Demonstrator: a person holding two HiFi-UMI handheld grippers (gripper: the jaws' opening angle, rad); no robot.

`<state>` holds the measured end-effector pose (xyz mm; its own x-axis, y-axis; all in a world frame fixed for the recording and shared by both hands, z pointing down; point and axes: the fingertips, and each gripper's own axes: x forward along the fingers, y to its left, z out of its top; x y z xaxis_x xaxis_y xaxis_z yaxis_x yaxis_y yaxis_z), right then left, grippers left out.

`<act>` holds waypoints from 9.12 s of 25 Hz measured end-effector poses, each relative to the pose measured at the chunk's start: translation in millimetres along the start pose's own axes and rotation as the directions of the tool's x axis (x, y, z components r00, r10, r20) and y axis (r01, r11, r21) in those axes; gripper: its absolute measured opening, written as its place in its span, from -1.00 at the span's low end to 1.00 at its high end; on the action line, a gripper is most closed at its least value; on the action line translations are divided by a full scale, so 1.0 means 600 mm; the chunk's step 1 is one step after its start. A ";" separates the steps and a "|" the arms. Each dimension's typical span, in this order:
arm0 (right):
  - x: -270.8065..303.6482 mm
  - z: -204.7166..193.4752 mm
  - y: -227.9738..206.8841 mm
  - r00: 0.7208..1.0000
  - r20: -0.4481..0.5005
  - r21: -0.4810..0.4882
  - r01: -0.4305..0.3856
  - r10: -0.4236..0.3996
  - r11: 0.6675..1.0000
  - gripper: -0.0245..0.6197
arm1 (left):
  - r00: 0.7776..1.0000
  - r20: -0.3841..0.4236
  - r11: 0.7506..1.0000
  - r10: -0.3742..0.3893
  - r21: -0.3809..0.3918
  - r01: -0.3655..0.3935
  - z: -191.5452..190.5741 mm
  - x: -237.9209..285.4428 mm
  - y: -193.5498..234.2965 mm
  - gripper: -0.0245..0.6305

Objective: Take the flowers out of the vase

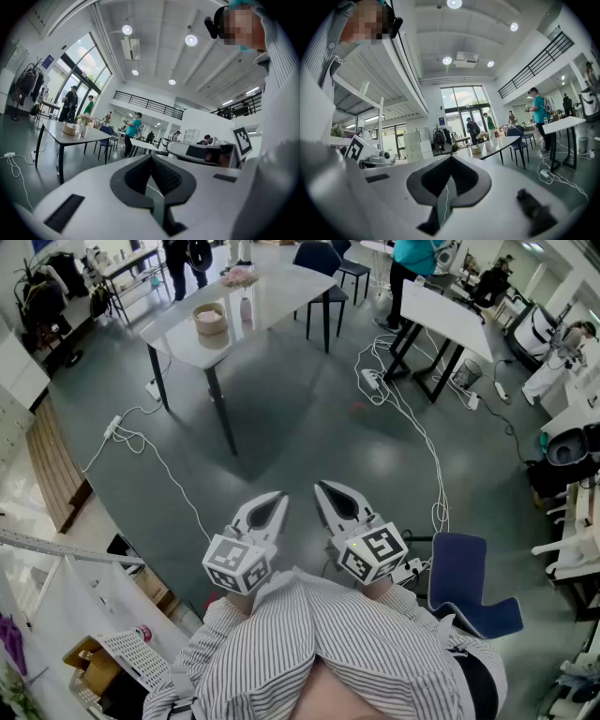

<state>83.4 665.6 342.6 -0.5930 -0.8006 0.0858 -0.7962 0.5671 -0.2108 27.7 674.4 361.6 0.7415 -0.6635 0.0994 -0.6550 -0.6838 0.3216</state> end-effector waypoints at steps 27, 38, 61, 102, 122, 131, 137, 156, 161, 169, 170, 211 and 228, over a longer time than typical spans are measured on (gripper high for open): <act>-0.056 -0.068 -0.033 0.995 -0.089 0.096 -0.025 0.033 0.995 -0.88 | 0.996 -0.063 0.998 0.065 0.017 -0.064 -0.075 0.042 -0.047 -0.89; 0.024 -0.057 -0.091 0.998 -0.070 0.084 -0.004 0.010 0.996 -0.88 | 0.997 -0.069 1.000 0.019 -0.011 -0.020 -0.054 0.101 0.017 -0.89; 0.464 0.040 -0.203 0.998 -0.061 -0.013 -0.012 0.011 1.000 -0.88 | 0.999 -0.036 0.999 -0.019 0.039 0.020 0.129 0.276 0.403 -0.89; 0.888 0.137 -0.610 0.975 -0.097 0.028 -0.198 0.200 0.980 -0.88 | 0.987 0.037 0.987 0.159 0.020 -0.160 0.286 0.732 0.756 -0.89; 0.926 0.095 -0.649 0.968 -0.146 0.114 -0.188 0.204 0.975 -0.88 | 0.983 -0.039 0.983 0.177 -0.033 -0.178 0.247 0.777 0.799 -0.89; 1.025 0.102 -0.684 0.973 -0.161 0.109 -0.151 0.168 0.982 -0.88 | 0.983 -0.024 0.982 0.180 -0.045 -0.181 0.289 0.812 0.912 -0.89; 1.130 0.131 -0.712 0.974 -0.147 0.087 -0.160 0.171 0.983 -0.88 | 0.985 -0.024 0.984 0.173 -0.030 -0.173 0.332 0.854 0.998 -0.89; 1.357 0.193 -0.747 0.985 -0.108 0.052 -0.132 0.137 0.990 -0.88 | 0.992 -0.024 0.993 0.122 0.005 -0.122 0.435 0.929 1.196 -0.89; 1.378 0.189 -0.753 0.985 -0.119 0.059 -0.117 0.124 0.991 -0.88 | 0.994 -0.034 0.995 0.102 -0.008 -0.102 0.435 0.938 1.216 -0.89; 1.399 0.172 -0.754 0.976 -0.160 0.068 -0.140 0.149 0.988 -0.88 | 0.992 -0.052 0.993 0.113 -0.022 -0.114 0.422 0.940 1.232 -0.89; 1.400 0.170 -0.755 0.974 -0.165 0.068 -0.144 0.153 0.987 -0.88 | 0.992 -0.052 0.993 0.118 -0.021 -0.119 0.421 0.941 1.233 -0.89; 1.423 0.133 -0.810 0.928 -0.263 0.143 -0.234 0.265 0.962 -0.88 | 0.948 -0.124 0.950 0.293 -0.076 -0.304 0.365 0.997 1.283 -0.88; 1.436 0.130 -0.829 0.921 -0.274 0.137 -0.247 0.277 0.959 -0.88 | 0.902 -0.145 0.905 0.406 -0.071 -0.419 0.330 1.015 1.355 -0.19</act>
<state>-22.2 -321.6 445.7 -0.7994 -0.5276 0.2873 -0.6005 0.7155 -0.3570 -81.9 -345.4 497.3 0.4244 -0.8322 0.3569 -0.8931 -0.3198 0.3163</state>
